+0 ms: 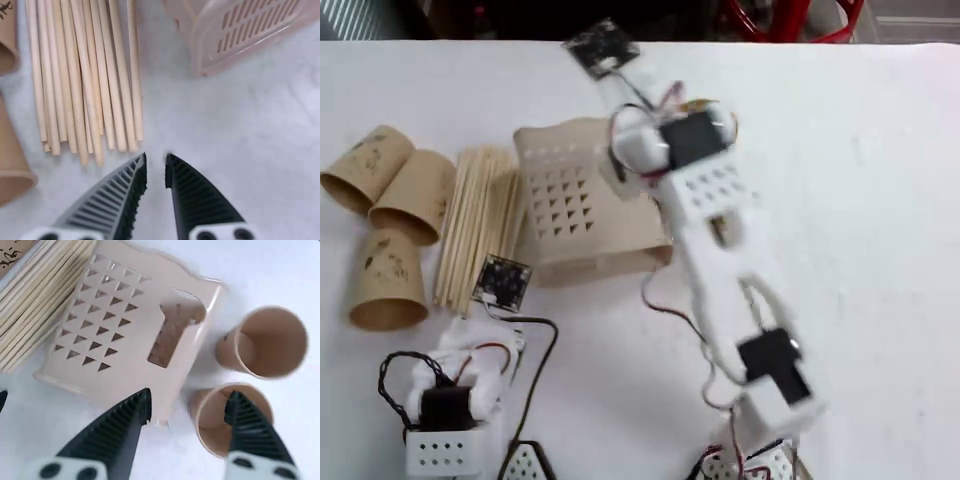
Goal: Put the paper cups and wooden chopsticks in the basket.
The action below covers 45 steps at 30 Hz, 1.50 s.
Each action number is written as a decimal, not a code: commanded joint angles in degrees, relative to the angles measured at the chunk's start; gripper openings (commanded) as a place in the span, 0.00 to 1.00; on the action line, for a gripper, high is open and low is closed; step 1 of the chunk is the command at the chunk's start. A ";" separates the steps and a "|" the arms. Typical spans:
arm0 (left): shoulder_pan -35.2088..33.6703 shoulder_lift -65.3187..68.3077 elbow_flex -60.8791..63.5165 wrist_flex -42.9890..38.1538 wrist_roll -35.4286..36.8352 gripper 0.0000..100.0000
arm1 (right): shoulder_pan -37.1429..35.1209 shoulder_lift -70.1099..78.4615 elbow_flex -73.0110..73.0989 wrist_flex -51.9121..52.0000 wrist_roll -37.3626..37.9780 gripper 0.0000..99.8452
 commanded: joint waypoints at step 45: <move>-0.22 -0.13 -0.09 0.18 -0.18 0.08 | 35.65 6.11 26.37 -22.46 10.11 0.02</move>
